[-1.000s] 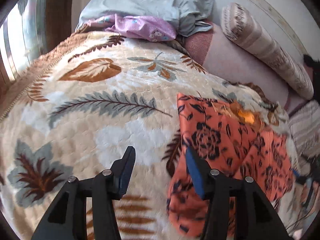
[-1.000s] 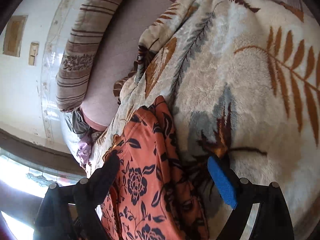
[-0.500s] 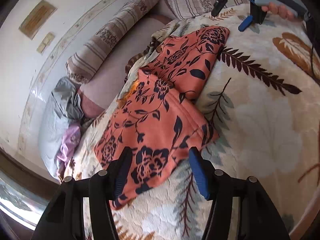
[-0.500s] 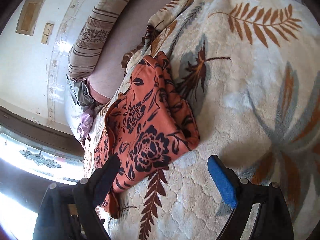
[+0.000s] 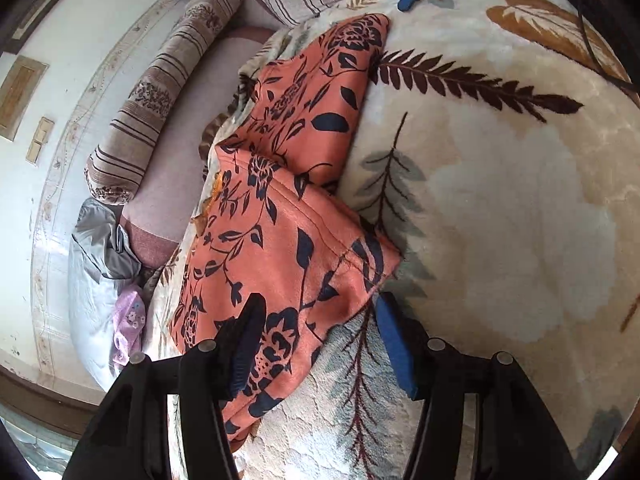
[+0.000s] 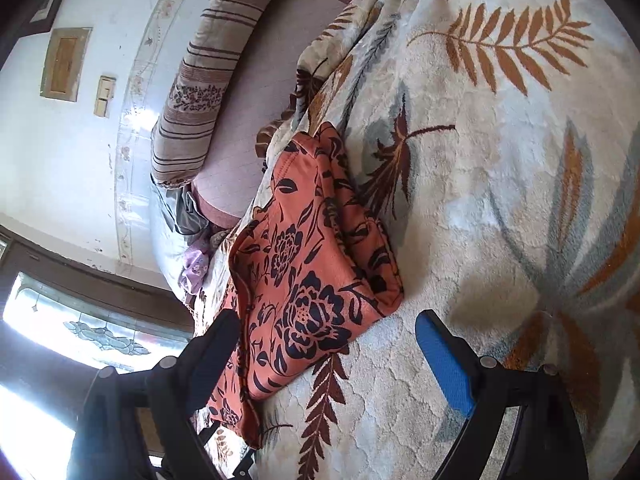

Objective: Fold small clothes

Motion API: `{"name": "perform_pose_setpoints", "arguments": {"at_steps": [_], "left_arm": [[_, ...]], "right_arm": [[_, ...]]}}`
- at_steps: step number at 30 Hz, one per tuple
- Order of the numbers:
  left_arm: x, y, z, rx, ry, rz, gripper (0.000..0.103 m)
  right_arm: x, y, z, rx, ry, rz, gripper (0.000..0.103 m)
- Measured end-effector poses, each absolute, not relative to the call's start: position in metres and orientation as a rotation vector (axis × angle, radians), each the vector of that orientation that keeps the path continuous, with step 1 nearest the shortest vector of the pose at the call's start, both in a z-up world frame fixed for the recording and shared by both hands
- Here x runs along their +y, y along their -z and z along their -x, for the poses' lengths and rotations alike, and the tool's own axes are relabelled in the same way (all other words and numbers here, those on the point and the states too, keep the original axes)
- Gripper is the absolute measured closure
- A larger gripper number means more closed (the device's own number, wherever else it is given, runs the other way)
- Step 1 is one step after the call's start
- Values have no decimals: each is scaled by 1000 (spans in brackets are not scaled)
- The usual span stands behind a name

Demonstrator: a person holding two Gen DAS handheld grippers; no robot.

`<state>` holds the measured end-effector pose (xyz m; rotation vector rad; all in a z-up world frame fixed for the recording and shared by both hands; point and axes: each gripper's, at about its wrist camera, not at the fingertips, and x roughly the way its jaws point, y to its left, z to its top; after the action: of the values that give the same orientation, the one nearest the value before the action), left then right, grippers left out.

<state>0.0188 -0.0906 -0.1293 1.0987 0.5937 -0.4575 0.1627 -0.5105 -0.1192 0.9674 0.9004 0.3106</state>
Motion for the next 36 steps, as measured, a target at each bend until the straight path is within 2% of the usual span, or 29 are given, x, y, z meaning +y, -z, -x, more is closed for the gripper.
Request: {"name": "perform_pose_setpoints", "arguments": {"at_steps": [1,3,5,8,13,16,19,20,22,23,25,27,29,31,32,34,35,36], "left_arm": [[-91,127,-23,618,467,-1068,49],[-89,122,-34,682,483,-993,85],[-86,124,-45,722,474,-973,94],[-76,115,-52,774,520,-859,96],[-40,48,-81,766,566,-495,97],[-5,8,-126,732,535,-274,97],[48,-6,-197,715,374,-27,96],[69,1,-224,753,308,66,94],[101,32,-272,889,179,179,72],[113,50,-288,942,84,188,58],[138,74,-299,980,-89,200,56],[166,80,-286,944,-231,297,56],[184,79,-260,911,-197,440,55],[183,74,-233,932,-88,444,55],[176,72,-219,945,-26,426,51],[159,70,-186,963,87,400,36],[150,72,-170,961,115,396,24],[142,74,-156,962,126,382,20]], "right_arm": [[-510,119,-163,903,-309,-966,12],[-509,120,-163,908,-307,-961,12],[-510,120,-162,906,-302,-960,12],[-511,121,-163,899,-293,-968,12],[-511,122,-164,900,-292,-966,12],[-511,123,-165,895,-289,-968,12],[-511,123,-166,888,-285,-971,12],[-510,123,-167,887,-283,-970,12],[-510,123,-169,888,-280,-967,12],[-509,124,-170,886,-277,-967,12],[-509,124,-171,883,-278,-964,12],[-507,123,-172,885,-280,-955,12],[-508,122,-171,878,-284,-957,12],[-508,122,-171,877,-287,-963,12],[-508,123,-171,880,-289,-965,12],[-505,122,-171,885,-305,-967,12],[-502,122,-170,888,-315,-963,12],[-499,122,-169,895,-326,-962,12]]}}
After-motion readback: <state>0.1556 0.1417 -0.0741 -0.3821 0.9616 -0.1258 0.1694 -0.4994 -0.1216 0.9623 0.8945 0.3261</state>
